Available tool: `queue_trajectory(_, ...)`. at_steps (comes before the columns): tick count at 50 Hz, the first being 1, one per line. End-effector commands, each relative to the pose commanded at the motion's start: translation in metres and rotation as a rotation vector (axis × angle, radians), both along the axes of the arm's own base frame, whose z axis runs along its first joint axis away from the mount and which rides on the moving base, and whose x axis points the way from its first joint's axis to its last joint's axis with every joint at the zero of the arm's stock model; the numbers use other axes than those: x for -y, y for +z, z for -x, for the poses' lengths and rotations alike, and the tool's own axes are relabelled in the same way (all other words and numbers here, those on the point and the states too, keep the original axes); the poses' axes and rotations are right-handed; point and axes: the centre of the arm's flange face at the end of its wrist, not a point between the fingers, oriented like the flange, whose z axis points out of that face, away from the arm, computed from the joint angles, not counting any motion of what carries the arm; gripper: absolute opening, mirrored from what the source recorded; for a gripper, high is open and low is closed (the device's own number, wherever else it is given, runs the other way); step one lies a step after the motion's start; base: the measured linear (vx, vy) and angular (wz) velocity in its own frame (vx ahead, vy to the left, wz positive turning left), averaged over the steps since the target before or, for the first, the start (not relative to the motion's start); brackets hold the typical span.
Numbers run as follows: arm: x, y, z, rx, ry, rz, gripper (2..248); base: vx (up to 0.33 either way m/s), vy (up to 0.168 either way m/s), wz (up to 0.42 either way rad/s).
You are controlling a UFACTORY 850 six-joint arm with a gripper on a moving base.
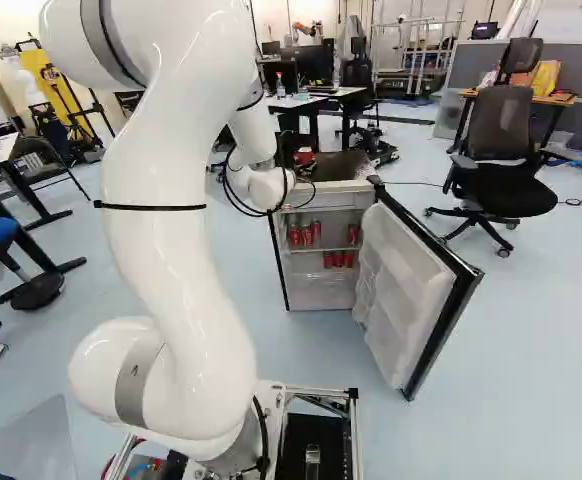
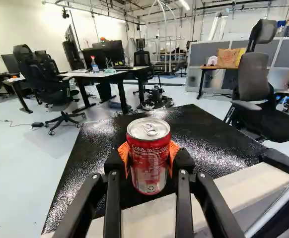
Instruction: Grab a drink from the fridge
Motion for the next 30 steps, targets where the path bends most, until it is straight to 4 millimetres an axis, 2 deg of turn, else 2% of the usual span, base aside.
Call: queue_trajectory(30,0.0000,0.0000,0.0000,0.000,0.000,0.000,99,0.000,0.000,0.000)
